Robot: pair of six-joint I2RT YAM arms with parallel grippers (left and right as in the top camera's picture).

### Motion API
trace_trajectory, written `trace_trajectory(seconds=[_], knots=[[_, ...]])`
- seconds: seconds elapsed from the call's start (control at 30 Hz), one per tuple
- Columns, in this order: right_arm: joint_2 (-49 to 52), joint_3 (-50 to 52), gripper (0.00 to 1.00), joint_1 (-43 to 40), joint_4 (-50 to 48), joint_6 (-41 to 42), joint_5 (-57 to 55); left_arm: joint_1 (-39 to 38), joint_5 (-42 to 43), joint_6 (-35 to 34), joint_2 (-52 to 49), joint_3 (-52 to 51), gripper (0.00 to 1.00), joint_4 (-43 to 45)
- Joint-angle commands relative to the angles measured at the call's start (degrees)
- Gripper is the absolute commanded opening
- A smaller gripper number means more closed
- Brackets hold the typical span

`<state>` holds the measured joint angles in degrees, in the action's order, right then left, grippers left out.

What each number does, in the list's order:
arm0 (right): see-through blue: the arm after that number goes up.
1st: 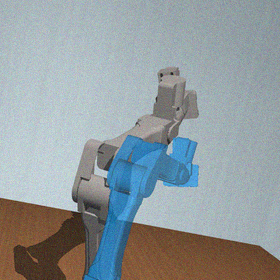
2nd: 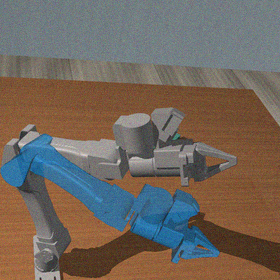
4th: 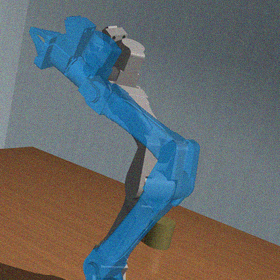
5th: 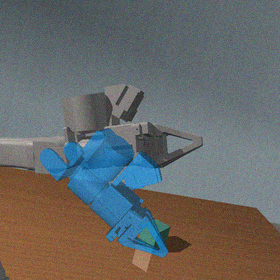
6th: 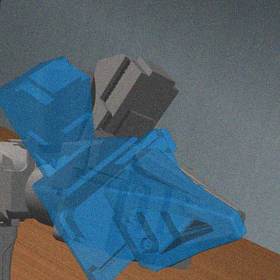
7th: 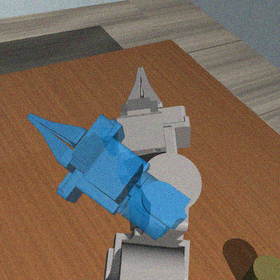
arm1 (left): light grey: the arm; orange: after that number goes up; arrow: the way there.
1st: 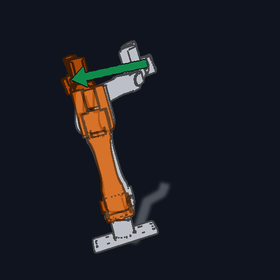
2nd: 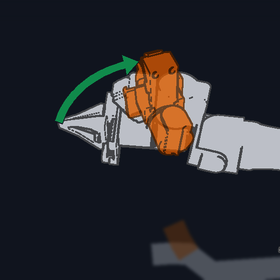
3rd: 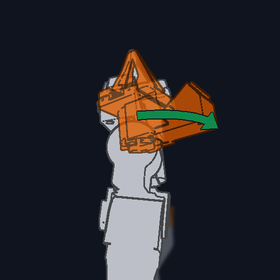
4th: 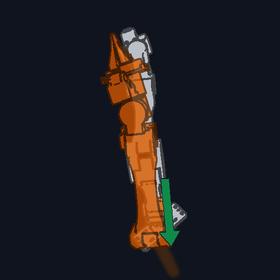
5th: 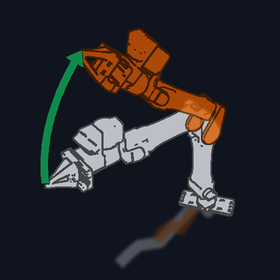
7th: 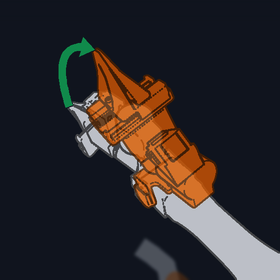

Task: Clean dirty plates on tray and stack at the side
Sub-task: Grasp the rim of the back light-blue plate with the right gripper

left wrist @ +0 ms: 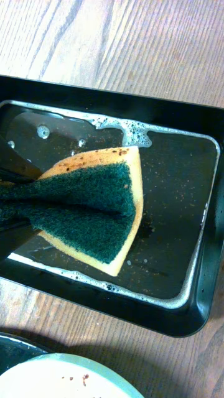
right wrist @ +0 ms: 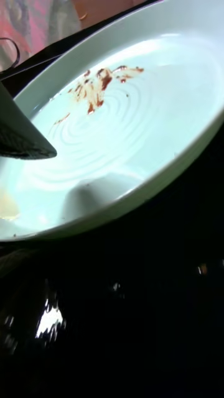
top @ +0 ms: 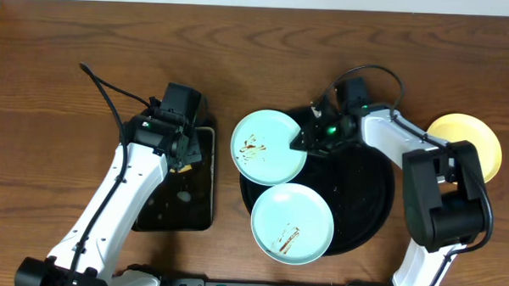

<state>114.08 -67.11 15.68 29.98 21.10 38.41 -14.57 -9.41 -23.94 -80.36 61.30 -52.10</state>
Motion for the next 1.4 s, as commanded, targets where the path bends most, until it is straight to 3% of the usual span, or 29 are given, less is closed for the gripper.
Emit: trace_trajectory(seconds=[0.0, 0.17, 0.77, 1.37], knots=[[0.48, 0.59, 0.32, 1.29, -0.7, 2.51, -0.9, 0.26, -1.11, 0.35, 0.52, -0.44, 0.15, -0.33], [0.48, 0.59, 0.01, 1.33, -0.52, 4.94, -2.86, 0.26, -1.11, 0.37, 0.52, -0.44, 0.16, -0.42], [-0.83, 0.57, 0.02, -0.57, 6.91, 7.13, -17.66, 0.26, -0.13, 0.81, 0.52, -0.44, 0.15, -0.55], [-17.79, 0.48, 0.01, -7.41, 20.28, 3.04, -32.59, 0.26, -0.07, 0.79, 0.52, -0.44, 0.15, 0.7]])
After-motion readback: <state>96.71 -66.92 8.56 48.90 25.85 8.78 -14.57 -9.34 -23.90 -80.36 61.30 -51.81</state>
